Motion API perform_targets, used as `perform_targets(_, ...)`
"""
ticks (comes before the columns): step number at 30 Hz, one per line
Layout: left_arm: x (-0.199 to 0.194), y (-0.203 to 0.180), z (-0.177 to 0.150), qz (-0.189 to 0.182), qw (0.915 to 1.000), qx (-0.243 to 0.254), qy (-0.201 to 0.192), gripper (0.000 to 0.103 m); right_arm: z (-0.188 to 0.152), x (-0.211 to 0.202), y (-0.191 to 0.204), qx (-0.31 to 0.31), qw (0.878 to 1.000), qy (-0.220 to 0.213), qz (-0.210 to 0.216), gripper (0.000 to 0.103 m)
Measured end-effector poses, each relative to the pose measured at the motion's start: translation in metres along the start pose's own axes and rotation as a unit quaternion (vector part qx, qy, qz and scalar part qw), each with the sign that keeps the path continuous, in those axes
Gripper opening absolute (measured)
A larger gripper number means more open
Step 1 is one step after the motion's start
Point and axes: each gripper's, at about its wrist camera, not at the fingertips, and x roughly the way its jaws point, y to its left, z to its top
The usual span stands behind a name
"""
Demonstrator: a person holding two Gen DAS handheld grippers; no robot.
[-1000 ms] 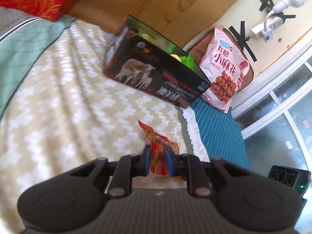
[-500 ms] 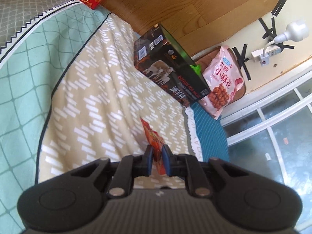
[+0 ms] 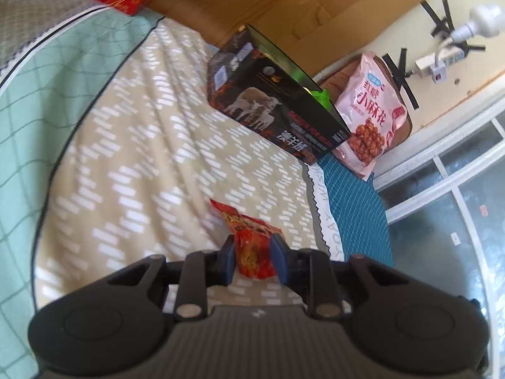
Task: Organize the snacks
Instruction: 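Grasp the red spicy packet with the left gripper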
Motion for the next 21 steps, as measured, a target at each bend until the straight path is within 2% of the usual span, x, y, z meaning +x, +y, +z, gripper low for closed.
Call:
perform_targets(5, 0.012, -0.027, -0.011, 0.019, 0.9979, 0.062, -0.007, 0.023, -0.01, -0.01, -0.013, 0.018, 1.0, -0.007, -0.022, 0.015)
perform_targets(9, 0.022, -0.042, -0.022, 0.048, 0.9931, 0.106, -0.013, 0.024, -0.014, -0.013, -0.026, 0.061, 0.998, -0.008, -0.031, 0.015)
perform_targets(14, 0.022, -0.046, -0.027, 0.063, 0.9904, 0.121, -0.018, 0.025, -0.016, -0.01, -0.041, 0.111, 0.994, -0.005, -0.009, 0.015)
perform_targets(21, 0.025, -0.052, -0.029, 0.081, 0.9868, 0.139, -0.024, 0.025, -0.018, -0.01, -0.04, 0.112, 0.994, -0.005, -0.007, 0.015)
